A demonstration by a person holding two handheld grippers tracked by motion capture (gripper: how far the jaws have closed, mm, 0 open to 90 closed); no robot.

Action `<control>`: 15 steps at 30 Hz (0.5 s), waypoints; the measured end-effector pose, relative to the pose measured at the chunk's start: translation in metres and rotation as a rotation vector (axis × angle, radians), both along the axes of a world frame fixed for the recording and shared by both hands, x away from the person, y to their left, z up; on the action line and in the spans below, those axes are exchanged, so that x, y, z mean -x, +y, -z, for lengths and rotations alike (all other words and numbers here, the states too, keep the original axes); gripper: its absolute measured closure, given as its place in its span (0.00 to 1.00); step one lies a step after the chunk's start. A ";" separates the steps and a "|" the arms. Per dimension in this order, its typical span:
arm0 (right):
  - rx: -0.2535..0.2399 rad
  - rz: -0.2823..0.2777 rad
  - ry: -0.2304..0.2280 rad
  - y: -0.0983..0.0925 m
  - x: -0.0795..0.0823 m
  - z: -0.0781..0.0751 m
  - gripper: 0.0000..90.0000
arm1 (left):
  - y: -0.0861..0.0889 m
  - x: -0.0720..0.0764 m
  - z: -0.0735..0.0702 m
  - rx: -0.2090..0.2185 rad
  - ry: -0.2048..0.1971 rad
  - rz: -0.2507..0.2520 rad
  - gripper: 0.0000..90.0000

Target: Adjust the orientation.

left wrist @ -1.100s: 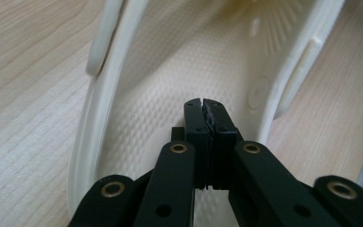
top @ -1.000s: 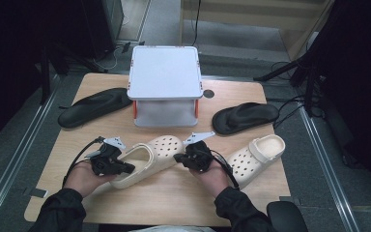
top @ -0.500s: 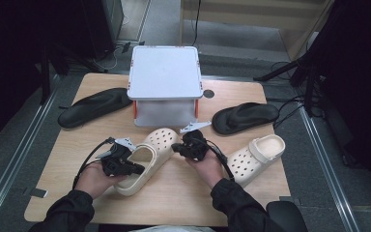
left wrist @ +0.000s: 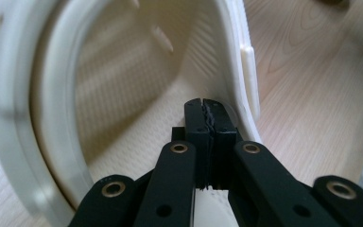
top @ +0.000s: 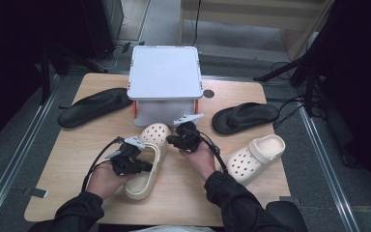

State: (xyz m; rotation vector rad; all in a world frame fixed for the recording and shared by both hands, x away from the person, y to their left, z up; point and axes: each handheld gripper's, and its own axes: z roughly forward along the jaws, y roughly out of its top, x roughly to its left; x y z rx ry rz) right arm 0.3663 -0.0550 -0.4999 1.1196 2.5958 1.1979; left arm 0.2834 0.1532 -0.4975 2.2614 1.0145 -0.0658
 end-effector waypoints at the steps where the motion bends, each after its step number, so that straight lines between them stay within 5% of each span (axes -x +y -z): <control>1: 0.001 0.002 0.001 0.000 0.000 0.000 0.99 | -0.001 0.000 0.000 0.001 -0.005 -0.002 1.00; 8: 0.004 0.002 -0.010 0.003 -0.003 0.000 0.99 | -0.008 -0.002 -0.001 0.017 -0.029 -0.017 1.00; 15: 0.003 -0.007 -0.009 0.004 -0.007 0.000 0.99 | -0.009 -0.004 -0.002 0.036 -0.007 -0.031 0.99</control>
